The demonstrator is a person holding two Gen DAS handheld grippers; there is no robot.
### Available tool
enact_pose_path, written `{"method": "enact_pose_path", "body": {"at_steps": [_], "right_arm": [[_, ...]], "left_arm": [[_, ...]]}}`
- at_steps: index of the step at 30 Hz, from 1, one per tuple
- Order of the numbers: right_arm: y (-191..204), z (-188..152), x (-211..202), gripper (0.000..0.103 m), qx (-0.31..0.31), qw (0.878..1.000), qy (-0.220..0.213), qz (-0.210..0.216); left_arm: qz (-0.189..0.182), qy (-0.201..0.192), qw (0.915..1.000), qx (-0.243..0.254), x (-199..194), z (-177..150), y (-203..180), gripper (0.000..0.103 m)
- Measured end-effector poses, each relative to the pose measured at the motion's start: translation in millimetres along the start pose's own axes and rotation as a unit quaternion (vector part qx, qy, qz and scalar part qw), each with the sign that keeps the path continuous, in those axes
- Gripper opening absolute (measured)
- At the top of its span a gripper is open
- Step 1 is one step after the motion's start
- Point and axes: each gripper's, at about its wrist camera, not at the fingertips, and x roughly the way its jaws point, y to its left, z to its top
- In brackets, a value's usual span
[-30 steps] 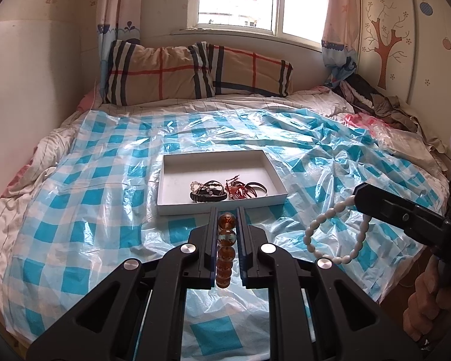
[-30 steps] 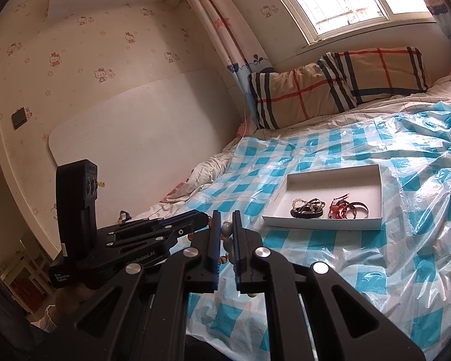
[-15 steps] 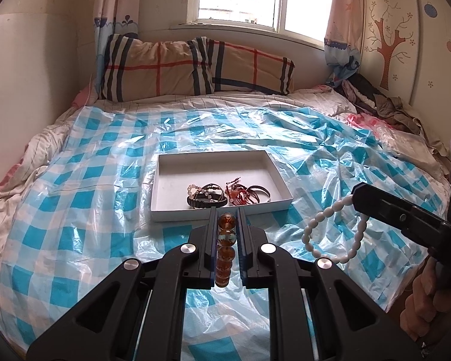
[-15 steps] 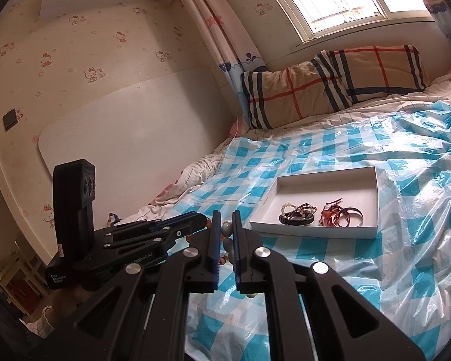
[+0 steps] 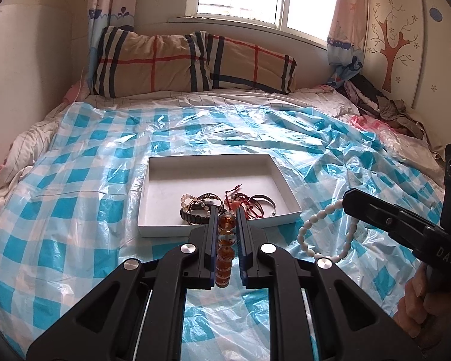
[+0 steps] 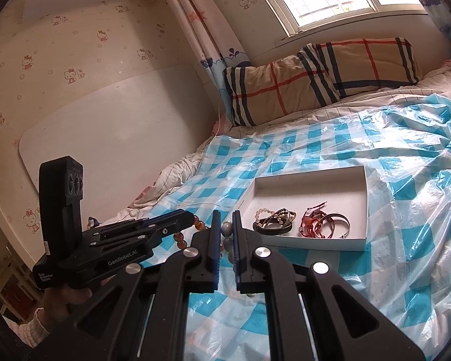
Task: Organize jewelry
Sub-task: 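Lift both held bracelets and carry them over the white tray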
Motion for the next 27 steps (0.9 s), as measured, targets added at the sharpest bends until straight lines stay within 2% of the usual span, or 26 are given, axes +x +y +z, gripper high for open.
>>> {"method": "enact_pose_path", "body": {"at_steps": [27], "right_arm": [[-48, 16, 69, 0.008, -0.010, 1.000, -0.003, -0.024]], "left_arm": [[-0.002, -0.001, 1.0000, 0.003, 86, 21, 6, 0.011]]}}
